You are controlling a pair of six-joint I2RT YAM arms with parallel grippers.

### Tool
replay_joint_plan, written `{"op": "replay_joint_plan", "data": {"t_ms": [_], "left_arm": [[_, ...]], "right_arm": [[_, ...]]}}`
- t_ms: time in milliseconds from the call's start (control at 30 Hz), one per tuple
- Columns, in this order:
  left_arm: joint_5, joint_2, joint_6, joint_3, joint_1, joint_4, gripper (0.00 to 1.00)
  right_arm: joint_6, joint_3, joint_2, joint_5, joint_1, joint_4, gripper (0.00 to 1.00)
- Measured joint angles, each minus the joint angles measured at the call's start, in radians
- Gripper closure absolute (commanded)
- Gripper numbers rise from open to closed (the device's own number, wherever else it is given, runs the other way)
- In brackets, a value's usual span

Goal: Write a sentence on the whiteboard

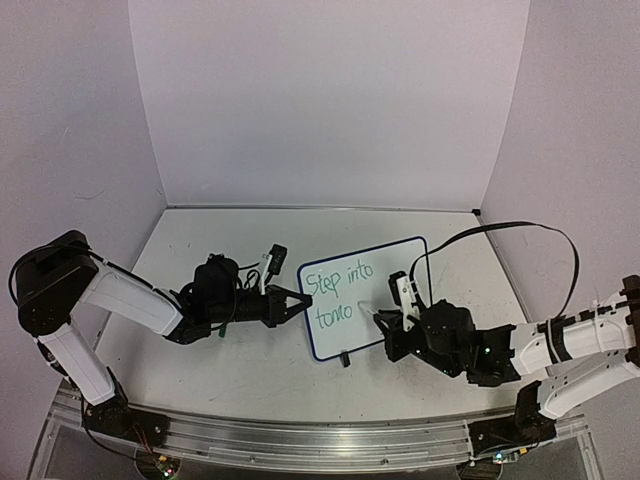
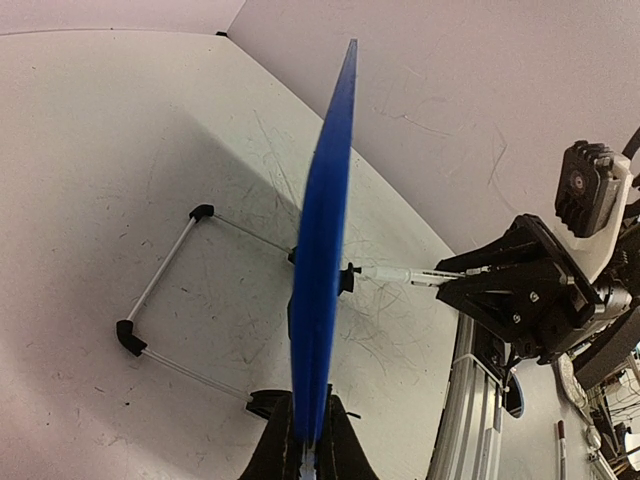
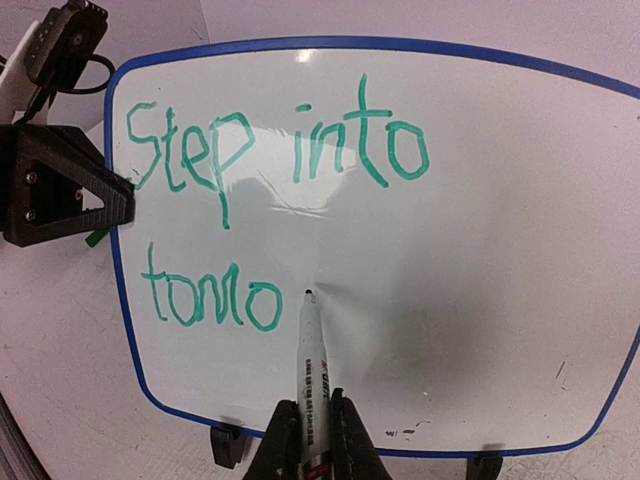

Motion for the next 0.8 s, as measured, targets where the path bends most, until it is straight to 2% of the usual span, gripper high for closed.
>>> {"op": "replay_joint_plan", "data": {"t_ms": [800], "left_arm": [[0.0, 0.0, 0.0, 0.0, 0.0, 0.0, 1.0]], "right_arm": [[-0.037, -0.006, -0.007, -0.018, 0.0, 0.036, 1.0]]}}
